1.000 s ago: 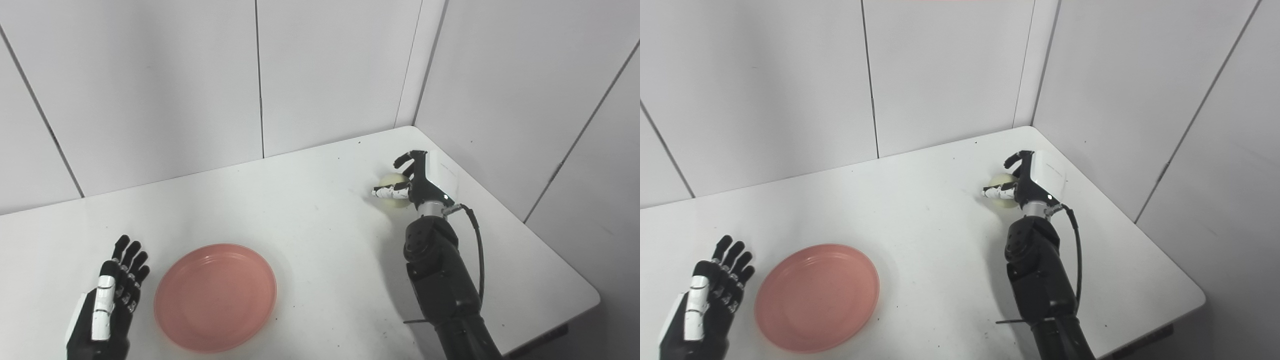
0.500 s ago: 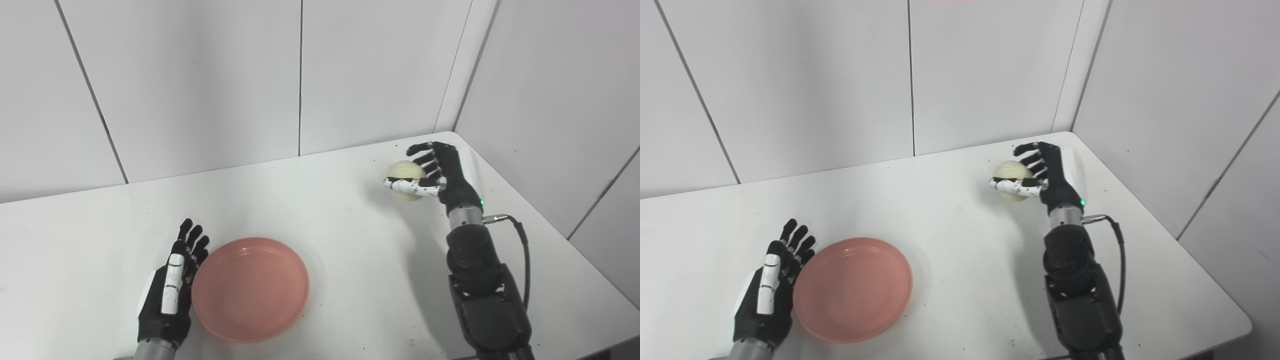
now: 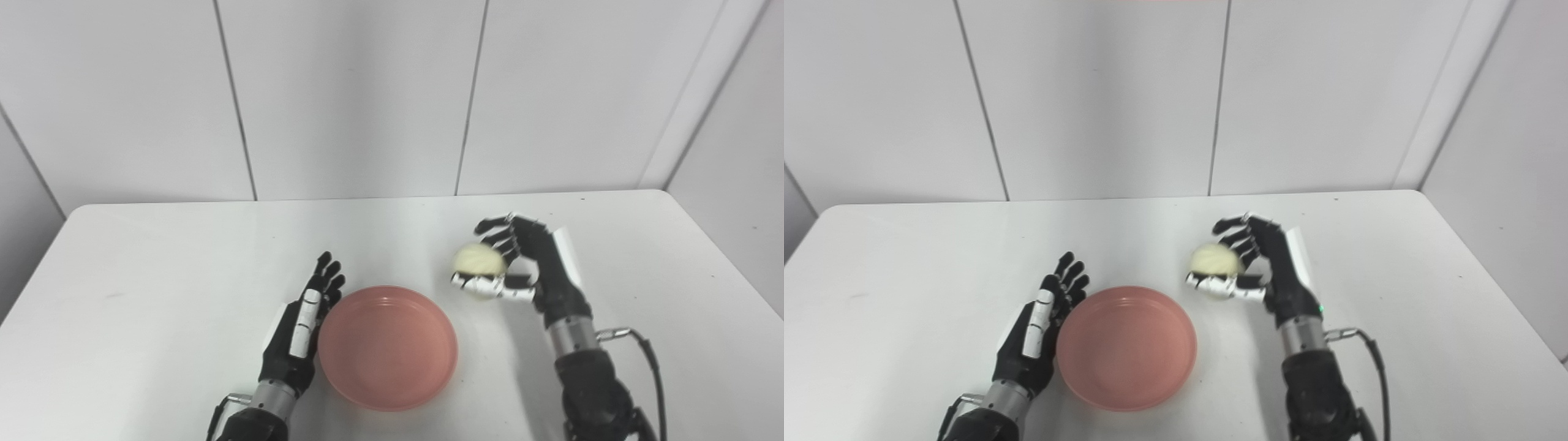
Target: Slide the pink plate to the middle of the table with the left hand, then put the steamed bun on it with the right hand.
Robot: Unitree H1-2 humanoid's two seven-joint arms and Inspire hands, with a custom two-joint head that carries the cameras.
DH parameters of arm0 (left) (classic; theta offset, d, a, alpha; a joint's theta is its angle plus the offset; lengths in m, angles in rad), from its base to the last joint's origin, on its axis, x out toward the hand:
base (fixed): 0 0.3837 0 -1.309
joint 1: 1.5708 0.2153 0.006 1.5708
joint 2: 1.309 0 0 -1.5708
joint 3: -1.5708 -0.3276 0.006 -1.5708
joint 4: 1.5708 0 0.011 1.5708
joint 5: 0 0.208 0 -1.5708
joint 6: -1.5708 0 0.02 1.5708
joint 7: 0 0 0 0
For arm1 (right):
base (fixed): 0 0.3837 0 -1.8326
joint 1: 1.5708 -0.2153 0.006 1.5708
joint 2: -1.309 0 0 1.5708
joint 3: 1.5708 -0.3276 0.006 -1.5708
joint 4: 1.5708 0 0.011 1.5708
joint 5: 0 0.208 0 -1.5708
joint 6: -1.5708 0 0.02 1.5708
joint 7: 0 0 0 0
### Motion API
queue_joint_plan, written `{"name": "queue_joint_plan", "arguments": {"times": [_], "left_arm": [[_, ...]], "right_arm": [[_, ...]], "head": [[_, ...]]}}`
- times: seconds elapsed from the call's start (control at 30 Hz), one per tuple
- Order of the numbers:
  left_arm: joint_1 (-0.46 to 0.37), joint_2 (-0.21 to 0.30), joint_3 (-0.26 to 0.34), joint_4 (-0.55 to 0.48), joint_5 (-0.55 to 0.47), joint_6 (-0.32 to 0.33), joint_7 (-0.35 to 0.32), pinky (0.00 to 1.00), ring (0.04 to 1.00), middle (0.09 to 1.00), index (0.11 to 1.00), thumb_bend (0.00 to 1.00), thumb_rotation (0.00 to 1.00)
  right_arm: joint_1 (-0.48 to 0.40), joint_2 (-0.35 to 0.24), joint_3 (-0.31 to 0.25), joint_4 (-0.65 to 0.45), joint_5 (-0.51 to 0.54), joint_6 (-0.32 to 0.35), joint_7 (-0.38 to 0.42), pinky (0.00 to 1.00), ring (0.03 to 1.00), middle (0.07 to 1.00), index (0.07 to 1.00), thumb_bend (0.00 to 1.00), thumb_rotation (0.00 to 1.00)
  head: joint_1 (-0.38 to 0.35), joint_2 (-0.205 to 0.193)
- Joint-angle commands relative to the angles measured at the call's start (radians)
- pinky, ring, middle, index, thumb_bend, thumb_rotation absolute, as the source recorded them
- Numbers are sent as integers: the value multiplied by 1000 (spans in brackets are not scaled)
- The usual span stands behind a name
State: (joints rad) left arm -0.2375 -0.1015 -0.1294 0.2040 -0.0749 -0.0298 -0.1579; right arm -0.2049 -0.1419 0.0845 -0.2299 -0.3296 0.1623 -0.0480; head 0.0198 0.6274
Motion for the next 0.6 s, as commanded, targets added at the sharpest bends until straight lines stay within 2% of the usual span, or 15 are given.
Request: {"name": "queue_joint_plan", "arguments": {"times": [0.0,0.27,0.43,0.57], "left_arm": [[16,-15,-12,45,9,-42,2,1000,971,983,976,663,1000],[10,-23,-25,63,21,-57,-8,1000,989,996,997,681,1000],[7,-26,-33,75,42,-76,2,1000,979,989,992,681,1000],[7,-29,-33,72,43,-64,0,1000,978,988,989,681,1000]], "right_arm": [[-23,-1,12,-34,-6,-81,2,321,374,452,519,517,0],[20,8,51,70,-8,-177,8,324,388,460,512,519,0],[41,-7,88,117,-55,-247,2,292,360,430,529,515,0],[49,-14,104,138,-94,-276,-8,298,368,427,534,513,0]], "head": [[11,1],[36,8],[50,11],[48,13]]}}
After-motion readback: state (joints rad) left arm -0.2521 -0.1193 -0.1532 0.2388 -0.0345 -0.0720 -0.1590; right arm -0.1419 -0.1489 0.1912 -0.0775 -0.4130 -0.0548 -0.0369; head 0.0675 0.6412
